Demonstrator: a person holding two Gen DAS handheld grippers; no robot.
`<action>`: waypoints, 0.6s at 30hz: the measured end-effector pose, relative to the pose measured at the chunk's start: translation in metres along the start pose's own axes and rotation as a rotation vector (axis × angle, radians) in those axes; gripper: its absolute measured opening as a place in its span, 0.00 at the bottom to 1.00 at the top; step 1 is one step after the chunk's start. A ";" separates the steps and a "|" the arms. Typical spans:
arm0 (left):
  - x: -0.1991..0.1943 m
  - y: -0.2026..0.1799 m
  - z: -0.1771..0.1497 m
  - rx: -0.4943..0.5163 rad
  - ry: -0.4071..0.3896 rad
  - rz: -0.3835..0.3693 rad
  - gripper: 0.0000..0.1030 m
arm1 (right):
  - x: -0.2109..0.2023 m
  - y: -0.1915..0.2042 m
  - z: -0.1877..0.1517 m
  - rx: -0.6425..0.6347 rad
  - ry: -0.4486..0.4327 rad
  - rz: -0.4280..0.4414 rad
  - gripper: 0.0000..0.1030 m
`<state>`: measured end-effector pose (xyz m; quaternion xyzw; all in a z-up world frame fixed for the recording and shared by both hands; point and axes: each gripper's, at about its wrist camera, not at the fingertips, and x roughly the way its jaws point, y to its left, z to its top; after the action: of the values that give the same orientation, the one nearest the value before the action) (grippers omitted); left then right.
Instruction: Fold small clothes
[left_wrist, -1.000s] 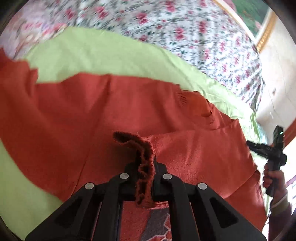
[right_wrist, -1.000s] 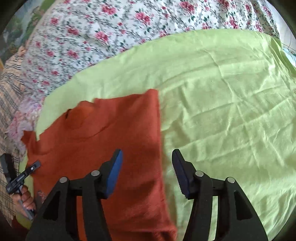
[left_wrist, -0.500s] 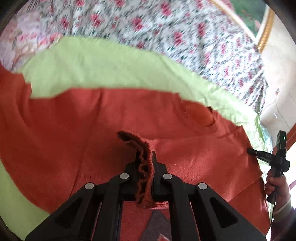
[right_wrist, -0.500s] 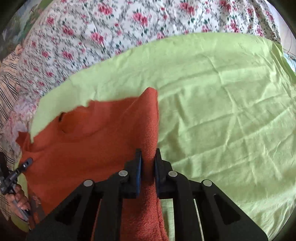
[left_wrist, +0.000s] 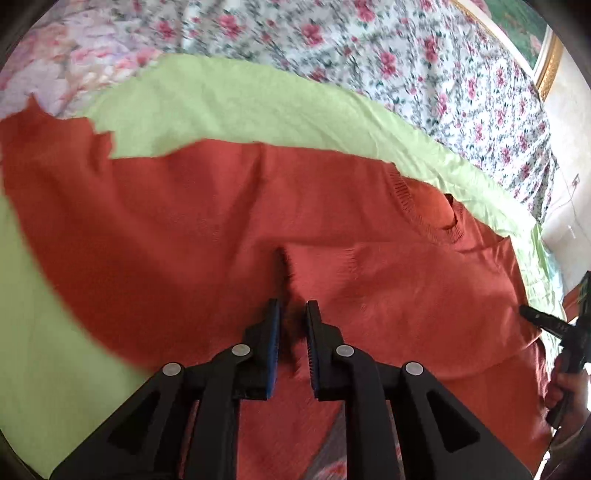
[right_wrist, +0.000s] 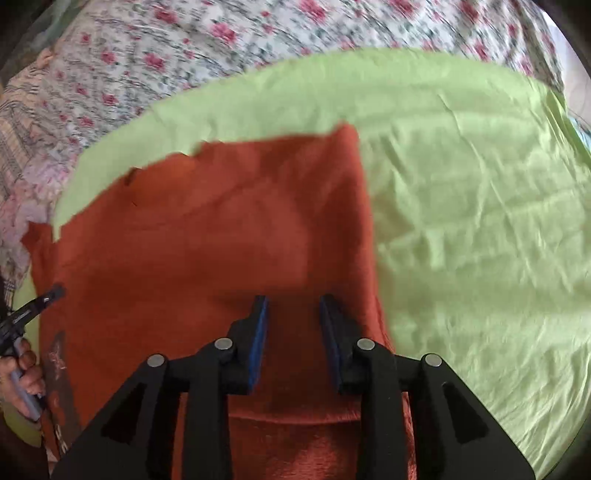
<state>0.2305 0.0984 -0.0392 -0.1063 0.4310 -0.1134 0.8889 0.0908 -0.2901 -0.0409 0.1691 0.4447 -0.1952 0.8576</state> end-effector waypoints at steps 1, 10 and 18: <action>-0.010 0.009 -0.002 -0.022 -0.016 -0.005 0.20 | -0.005 -0.001 -0.002 0.020 -0.014 0.002 0.30; -0.058 0.138 0.011 -0.331 -0.138 0.082 0.56 | -0.060 0.060 -0.039 -0.052 -0.064 0.216 0.48; -0.039 0.267 0.058 -0.610 -0.199 0.132 0.65 | -0.050 0.100 -0.076 -0.083 0.024 0.282 0.48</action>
<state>0.2826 0.3697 -0.0517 -0.3502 0.3619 0.0896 0.8593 0.0605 -0.1590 -0.0295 0.1965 0.4344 -0.0519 0.8775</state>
